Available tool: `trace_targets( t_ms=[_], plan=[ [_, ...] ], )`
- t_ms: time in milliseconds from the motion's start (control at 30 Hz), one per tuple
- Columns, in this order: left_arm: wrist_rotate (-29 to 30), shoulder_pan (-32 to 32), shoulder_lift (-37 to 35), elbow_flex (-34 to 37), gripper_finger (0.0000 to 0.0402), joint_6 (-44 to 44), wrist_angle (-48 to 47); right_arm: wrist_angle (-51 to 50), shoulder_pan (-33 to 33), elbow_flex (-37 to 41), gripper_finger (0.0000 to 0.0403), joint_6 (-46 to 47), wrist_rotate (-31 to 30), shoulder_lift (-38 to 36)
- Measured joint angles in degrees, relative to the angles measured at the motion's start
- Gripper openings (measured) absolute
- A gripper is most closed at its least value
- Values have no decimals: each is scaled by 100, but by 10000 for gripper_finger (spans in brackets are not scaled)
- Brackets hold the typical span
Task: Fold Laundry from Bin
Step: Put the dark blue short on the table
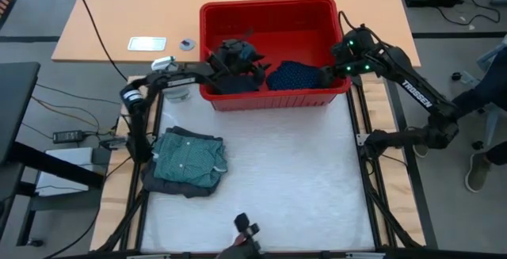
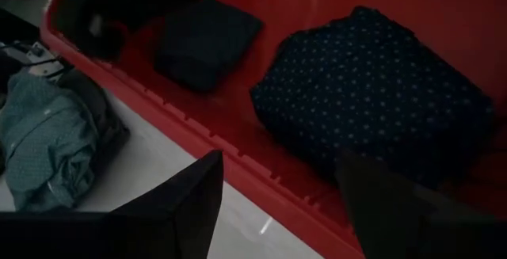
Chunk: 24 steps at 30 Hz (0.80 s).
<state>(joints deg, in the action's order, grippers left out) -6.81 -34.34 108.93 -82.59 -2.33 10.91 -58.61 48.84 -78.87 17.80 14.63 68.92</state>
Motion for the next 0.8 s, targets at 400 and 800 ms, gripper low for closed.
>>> trace_targets(
  t_ms=[400, 800],
  plan=[
    [-196, -26, 1030, -2, 233, 45, 1098, 32, -2, 0, 251, 223, -100, 458],
    [-231, -413, 883, -11, 233, 15, -667, 258, -7, 0, 251, 175, -306, 964]
  ],
)
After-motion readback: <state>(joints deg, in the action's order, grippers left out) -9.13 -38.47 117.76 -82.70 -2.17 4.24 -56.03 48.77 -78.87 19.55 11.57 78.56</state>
